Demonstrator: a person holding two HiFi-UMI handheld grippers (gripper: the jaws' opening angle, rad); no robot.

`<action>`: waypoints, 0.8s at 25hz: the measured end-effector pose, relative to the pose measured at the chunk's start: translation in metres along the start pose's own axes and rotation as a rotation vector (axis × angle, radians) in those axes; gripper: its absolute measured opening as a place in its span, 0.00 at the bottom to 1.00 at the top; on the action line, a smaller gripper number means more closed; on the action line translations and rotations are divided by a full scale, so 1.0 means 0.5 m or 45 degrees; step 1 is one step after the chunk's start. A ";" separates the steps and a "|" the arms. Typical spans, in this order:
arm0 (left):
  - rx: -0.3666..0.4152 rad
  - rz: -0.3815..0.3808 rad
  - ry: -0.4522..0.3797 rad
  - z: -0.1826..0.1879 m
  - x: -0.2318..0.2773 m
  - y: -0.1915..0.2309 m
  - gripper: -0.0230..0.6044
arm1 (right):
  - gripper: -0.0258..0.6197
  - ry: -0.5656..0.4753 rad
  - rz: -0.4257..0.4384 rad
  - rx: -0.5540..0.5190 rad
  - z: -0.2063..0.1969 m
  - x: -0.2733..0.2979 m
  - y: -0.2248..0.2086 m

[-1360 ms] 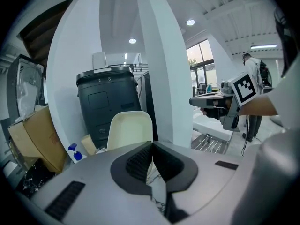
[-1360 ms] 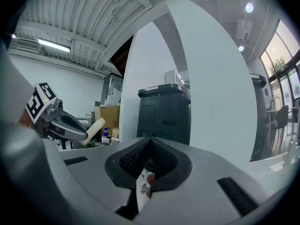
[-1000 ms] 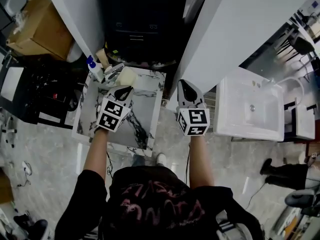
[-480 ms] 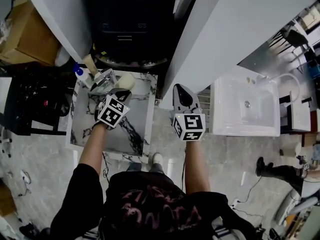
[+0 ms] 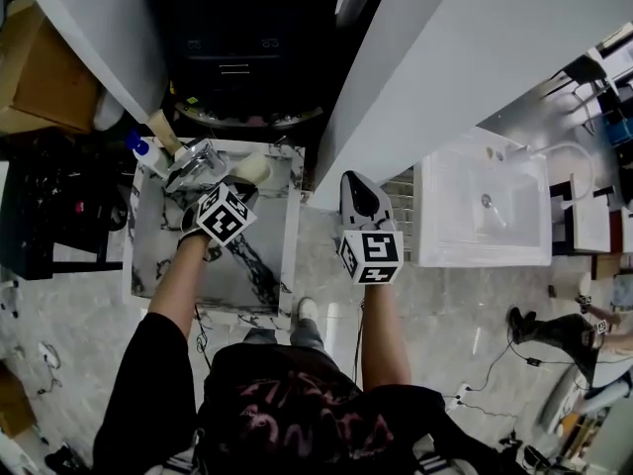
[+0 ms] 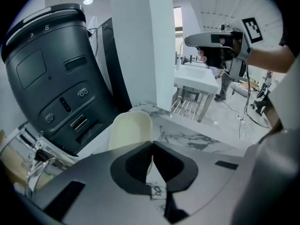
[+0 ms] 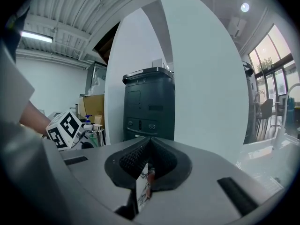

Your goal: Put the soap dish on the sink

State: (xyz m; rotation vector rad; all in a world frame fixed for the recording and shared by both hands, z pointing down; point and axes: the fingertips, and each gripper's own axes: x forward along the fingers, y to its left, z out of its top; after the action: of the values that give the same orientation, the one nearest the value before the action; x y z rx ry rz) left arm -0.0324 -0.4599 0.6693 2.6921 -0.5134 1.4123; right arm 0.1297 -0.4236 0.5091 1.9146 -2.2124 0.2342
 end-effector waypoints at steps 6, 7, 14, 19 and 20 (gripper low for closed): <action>0.102 -0.054 0.091 -0.018 0.041 0.000 0.07 | 0.06 0.030 -0.019 0.004 -0.022 0.009 -0.012; 0.109 -0.060 0.103 -0.021 0.046 0.000 0.07 | 0.06 0.034 -0.022 0.009 -0.025 0.011 -0.014; 0.116 -0.068 0.113 -0.027 0.070 0.008 0.09 | 0.06 0.060 -0.031 0.010 -0.044 0.016 -0.019; 0.104 -0.079 0.109 -0.029 0.070 0.010 0.18 | 0.06 0.069 -0.042 0.027 -0.052 0.015 -0.027; 0.102 -0.076 0.107 -0.029 0.068 0.010 0.18 | 0.06 0.068 -0.041 0.024 -0.051 0.015 -0.027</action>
State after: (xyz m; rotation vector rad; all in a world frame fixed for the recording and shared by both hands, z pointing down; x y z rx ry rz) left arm -0.0274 -0.4705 0.7045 2.6699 -0.3755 1.5542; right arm 0.1433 -0.4263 0.5354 1.9288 -2.1518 0.2986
